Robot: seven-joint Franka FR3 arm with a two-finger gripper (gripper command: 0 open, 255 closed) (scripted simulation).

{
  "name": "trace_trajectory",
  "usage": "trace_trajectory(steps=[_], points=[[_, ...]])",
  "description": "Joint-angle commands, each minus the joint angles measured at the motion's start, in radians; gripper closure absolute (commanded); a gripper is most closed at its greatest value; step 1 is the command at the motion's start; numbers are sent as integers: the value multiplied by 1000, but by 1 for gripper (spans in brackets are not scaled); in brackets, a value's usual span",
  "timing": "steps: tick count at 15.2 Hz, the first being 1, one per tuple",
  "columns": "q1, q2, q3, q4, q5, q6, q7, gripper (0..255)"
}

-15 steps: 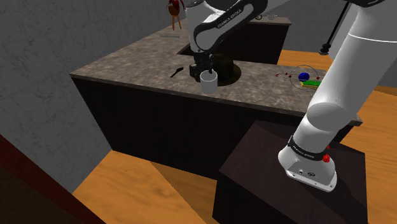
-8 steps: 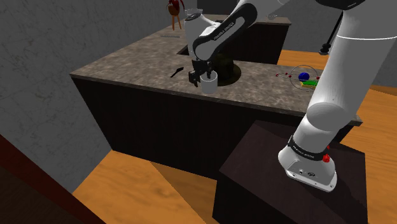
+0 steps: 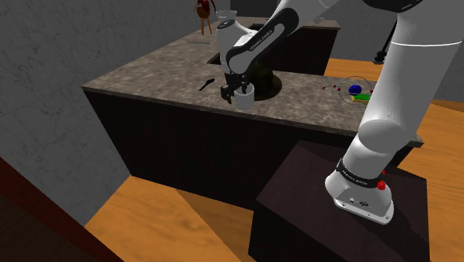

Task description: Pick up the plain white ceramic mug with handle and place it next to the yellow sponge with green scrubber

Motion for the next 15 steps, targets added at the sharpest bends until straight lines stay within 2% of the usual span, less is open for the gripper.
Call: trace_trajectory(steps=[1, 2, 3, 12, 15], points=[[0, 0, 0, 0, 0, 0, 0, 0], [0, 0, 0, 0, 0, 0, 0, 0], [0, 0, 0, 0, 0, 0, 0, 255], [0, 0, 0, 0, 0, 0, 0, 255], [-1, -23, 3, 13, 14, -34, -15, 255]])
